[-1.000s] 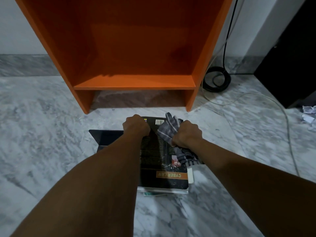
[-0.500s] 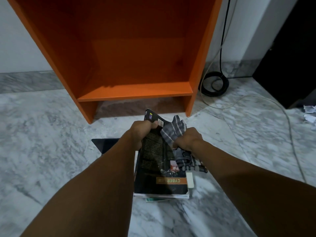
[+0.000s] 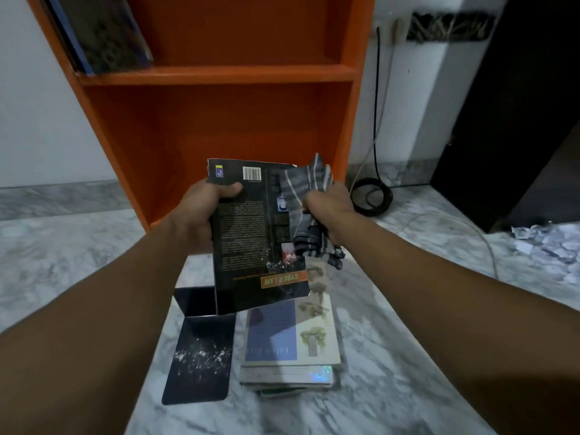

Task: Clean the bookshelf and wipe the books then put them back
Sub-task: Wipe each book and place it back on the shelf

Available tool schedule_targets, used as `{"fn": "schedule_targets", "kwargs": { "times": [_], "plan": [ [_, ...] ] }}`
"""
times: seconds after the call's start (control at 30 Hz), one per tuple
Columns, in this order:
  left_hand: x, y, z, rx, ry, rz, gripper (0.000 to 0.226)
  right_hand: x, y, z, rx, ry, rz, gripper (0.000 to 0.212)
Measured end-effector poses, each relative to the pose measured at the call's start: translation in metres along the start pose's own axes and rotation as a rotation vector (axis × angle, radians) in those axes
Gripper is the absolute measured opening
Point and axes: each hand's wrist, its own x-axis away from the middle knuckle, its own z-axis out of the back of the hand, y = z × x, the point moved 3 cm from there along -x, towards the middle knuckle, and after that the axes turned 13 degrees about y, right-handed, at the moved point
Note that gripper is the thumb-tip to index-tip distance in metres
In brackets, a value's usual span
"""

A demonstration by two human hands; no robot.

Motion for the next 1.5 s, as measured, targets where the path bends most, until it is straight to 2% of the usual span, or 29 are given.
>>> {"fn": "schedule_targets", "kwargs": {
  "times": [0.07,0.17,0.27,0.4,0.47,0.53,0.6,0.67,0.73,0.77,0.8,0.87,0.97,1.03,1.1,1.23,1.3,1.37,1.5],
  "plan": [
    [0.006,0.014,-0.001,0.059,-0.007,-0.044,0.020,0.004,-0.027,0.010,0.034,-0.010,0.131,0.011],
    [0.013,0.033,-0.004,0.092,-0.017,-0.115,0.027,0.012,-0.069,0.024,0.115,-0.008,0.353,0.021],
    [0.017,0.049,-0.008,0.103,-0.032,-0.179,0.032,0.020,-0.107,0.040,0.151,0.088,0.620,0.015],
    [0.032,0.066,-0.017,0.135,-0.036,-0.233,0.023,0.026,-0.140,0.055,0.185,0.251,0.941,0.009],
    [0.037,0.072,-0.021,0.156,-0.042,-0.250,0.017,0.029,-0.146,0.059,0.236,0.401,1.089,0.022],
    [0.041,0.078,-0.026,0.180,-0.060,-0.272,0.013,0.036,-0.136,0.056,0.272,0.478,1.238,0.034],
    [0.043,0.083,-0.027,0.204,-0.070,-0.292,0.015,0.047,-0.109,0.041,0.398,0.426,1.396,0.032],
    [0.042,0.084,-0.021,0.230,-0.049,-0.297,0.023,0.060,-0.072,0.023,0.538,0.171,1.494,0.033],
    [0.036,0.079,-0.010,0.229,-0.014,-0.300,0.031,0.072,-0.041,0.006,0.710,-0.237,1.472,0.038],
    [0.032,0.077,-0.004,0.222,-0.002,-0.301,0.032,0.077,-0.035,0.002,0.768,-0.372,1.441,0.040],
    [0.028,0.074,0.000,0.221,0.008,-0.298,0.031,0.078,-0.037,0.001,0.763,-0.415,1.413,0.042],
    [0.023,0.071,0.005,0.235,0.017,-0.275,0.029,0.076,-0.061,0.009,0.582,-0.288,1.386,0.044],
    [0.020,0.068,0.005,0.235,-0.010,-0.242,0.029,0.067,-0.115,0.034,0.289,0.080,1.371,0.043],
    [0.021,0.069,-0.002,0.233,-0.052,-0.237,0.026,0.059,-0.131,0.044,0.235,0.248,1.357,0.042],
    [0.023,0.072,-0.008,0.247,-0.069,-0.231,0.024,0.053,-0.122,0.041,0.340,0.222,1.340,0.041],
    [0.016,0.070,-0.013,0.229,-0.041,-0.221,0.023,0.057,-0.069,0.026,0.589,-0.213,1.239,0.040],
    [0.013,0.064,-0.009,0.221,-0.026,-0.206,0.021,0.061,-0.064,0.025,0.632,-0.309,1.207,0.038],
    [0.008,0.059,-0.004,0.200,-0.019,-0.178,0.024,0.057,-0.075,0.032,0.539,-0.220,1.163,0.043],
    [-0.002,0.059,-0.003,0.219,-0.023,-0.141,0.042,0.047,-0.120,0.052,0.247,0.243,1.215,0.034]
  ]
}}
